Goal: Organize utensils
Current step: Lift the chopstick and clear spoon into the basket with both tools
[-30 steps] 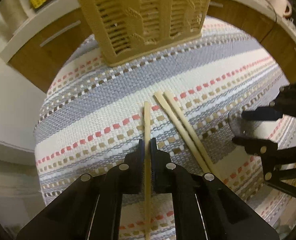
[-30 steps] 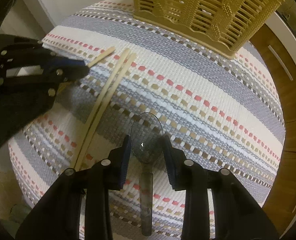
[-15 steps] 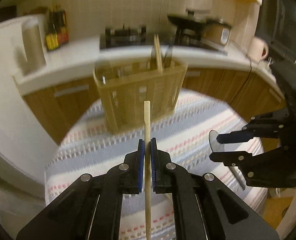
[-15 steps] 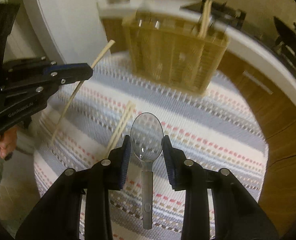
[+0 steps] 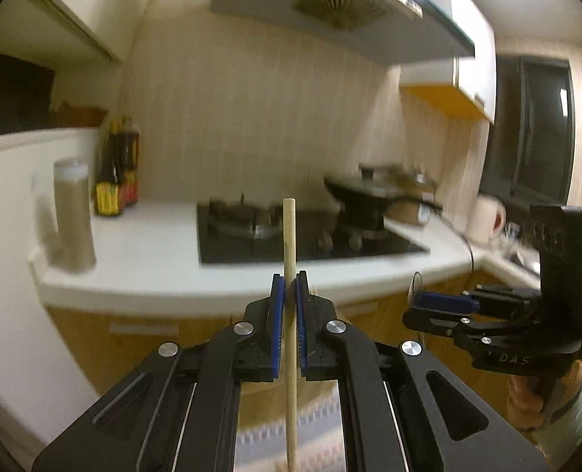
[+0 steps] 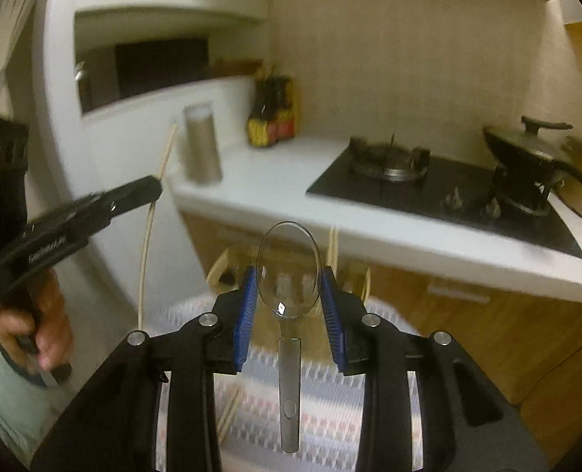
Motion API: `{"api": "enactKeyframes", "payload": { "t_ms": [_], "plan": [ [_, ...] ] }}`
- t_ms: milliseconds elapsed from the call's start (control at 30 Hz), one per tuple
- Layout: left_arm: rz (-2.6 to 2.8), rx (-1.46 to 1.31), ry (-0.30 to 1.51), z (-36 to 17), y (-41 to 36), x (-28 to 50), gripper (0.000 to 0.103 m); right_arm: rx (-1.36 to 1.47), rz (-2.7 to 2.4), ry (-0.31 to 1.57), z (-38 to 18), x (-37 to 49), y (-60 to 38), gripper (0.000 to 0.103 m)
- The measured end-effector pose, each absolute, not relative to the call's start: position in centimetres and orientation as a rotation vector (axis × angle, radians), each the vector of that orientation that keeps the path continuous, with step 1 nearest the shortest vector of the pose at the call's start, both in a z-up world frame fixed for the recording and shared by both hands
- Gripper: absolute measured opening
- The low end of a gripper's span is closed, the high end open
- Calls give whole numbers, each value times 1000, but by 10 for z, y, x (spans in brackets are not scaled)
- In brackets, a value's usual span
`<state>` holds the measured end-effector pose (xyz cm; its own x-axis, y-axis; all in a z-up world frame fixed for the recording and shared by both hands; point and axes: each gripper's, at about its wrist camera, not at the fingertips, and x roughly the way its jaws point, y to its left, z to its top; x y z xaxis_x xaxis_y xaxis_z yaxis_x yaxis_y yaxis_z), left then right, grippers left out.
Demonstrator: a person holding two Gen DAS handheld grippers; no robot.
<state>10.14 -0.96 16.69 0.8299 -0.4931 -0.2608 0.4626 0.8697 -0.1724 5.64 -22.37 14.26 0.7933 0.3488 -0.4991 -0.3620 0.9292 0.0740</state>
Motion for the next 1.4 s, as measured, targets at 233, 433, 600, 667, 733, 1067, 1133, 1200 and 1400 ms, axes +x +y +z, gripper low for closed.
{"api": "enactKeyframes", "payload": {
  "t_ms": [233, 433, 600, 667, 733, 1067, 1133, 1200, 1400],
  "plan": [
    [-496, -186, 142, 170, -9, 129, 4, 19, 326, 356, 160, 97, -230, 29],
    [-452, -210, 79, 154, -13, 152, 4, 16, 287, 234, 157, 122, -230, 29],
    [-411, -203, 48, 134, -13, 162, 4, 15, 278, 187, 139, 135, -229, 29],
    [-400, -198, 49, 125, -14, 166, 4, 23, 274, 165, 129, 139, -231, 29],
    [-394, -193, 49, 118, -14, 169, 4, 20, 276, 161, 121, 143, -231, 29],
    [-370, -155, 81, 87, -19, 181, 4, -7, 273, 184, 83, 157, -231, 30],
    [-374, -150, 92, 82, -20, 181, 4, -7, 274, 193, 78, 157, -233, 30],
    [-372, -148, 97, 79, -20, 181, 4, -13, 274, 200, 75, 155, -233, 30],
    [-390, -184, 114, 77, -15, 177, 5, -28, 282, 215, 71, 145, -233, 30]
  ]
}}
